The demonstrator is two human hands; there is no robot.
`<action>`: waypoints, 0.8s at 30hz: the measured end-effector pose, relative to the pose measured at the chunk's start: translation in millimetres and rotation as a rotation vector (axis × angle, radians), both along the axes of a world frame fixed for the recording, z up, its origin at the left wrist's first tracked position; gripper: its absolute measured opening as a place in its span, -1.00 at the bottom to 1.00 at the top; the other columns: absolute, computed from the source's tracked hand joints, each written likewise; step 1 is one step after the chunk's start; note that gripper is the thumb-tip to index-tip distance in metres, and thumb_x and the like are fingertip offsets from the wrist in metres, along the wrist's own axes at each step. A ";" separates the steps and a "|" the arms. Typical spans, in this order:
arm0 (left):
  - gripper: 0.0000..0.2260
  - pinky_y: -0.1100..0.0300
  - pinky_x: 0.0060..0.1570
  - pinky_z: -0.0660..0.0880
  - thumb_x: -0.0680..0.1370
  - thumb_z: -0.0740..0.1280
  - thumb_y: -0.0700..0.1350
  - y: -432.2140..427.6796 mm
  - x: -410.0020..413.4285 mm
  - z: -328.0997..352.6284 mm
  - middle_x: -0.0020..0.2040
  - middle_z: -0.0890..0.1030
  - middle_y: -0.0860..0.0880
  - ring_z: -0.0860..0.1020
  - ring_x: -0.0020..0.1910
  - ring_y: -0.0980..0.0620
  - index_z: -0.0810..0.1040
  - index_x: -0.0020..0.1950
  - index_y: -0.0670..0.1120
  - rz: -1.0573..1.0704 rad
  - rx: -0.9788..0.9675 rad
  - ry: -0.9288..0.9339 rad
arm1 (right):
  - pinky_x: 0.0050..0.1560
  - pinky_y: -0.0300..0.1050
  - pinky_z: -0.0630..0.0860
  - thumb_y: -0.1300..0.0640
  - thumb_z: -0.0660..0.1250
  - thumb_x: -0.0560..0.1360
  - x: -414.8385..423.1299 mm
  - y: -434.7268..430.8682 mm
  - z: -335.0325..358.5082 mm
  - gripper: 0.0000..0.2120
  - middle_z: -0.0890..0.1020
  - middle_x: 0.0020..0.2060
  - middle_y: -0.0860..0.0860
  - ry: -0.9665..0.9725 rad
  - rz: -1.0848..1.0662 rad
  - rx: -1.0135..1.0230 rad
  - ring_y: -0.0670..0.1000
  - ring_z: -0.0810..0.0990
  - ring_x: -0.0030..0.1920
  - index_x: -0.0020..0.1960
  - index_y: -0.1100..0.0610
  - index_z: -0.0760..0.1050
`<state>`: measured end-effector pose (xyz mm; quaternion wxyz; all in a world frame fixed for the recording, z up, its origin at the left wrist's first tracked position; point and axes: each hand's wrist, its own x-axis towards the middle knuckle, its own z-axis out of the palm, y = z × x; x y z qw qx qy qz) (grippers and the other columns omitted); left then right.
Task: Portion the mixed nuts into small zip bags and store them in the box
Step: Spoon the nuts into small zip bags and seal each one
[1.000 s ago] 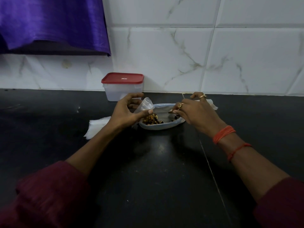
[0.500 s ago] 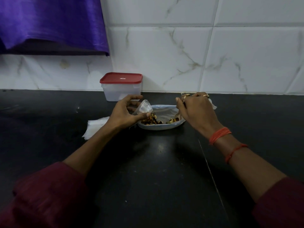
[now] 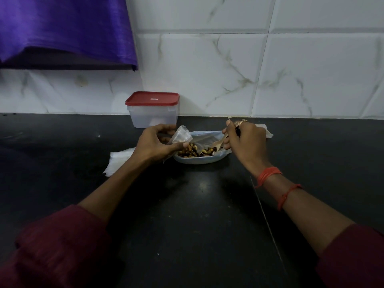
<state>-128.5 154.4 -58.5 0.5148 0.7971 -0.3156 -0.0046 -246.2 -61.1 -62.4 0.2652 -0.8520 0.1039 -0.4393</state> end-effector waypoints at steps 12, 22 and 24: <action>-0.46 0.29 -0.03 0.51 0.32 0.56 0.07 0.8 1.1 -0.5 0.17 0.65 -0.03 0.58 0.08 0.10 0.60 0.25 -0.08 0.029 0.038 0.002 | 0.36 0.12 0.32 -0.08 0.21 0.66 0.4 -1.4 2.2 -0.69 0.70 -0.33 -0.11 -0.092 0.144 -0.283 -0.16 0.66 -0.27 -0.02 0.05 0.65; -0.50 0.28 -0.01 0.53 0.37 0.56 0.02 0.1 -0.1 0.1 0.13 0.65 -0.01 0.59 0.08 0.07 0.60 0.26 -0.09 0.042 0.026 -0.013 | 0.08 0.15 0.49 -0.12 0.17 0.66 3.7 -2.6 -1.5 -0.59 0.67 -0.34 -0.12 0.008 0.435 -0.264 -0.12 0.62 -0.38 -0.13 0.10 0.64; -0.50 0.27 0.00 0.53 0.36 0.56 0.02 0.2 -0.5 -0.1 0.12 0.64 0.01 0.58 0.07 0.09 0.59 0.25 -0.07 0.036 0.022 -0.003 | 0.19 0.05 0.40 -0.09 0.17 0.66 5.7 -4.7 -4.7 -0.63 0.65 -0.33 -0.13 -0.008 0.401 -0.423 -0.10 0.60 -0.37 -0.09 0.09 0.63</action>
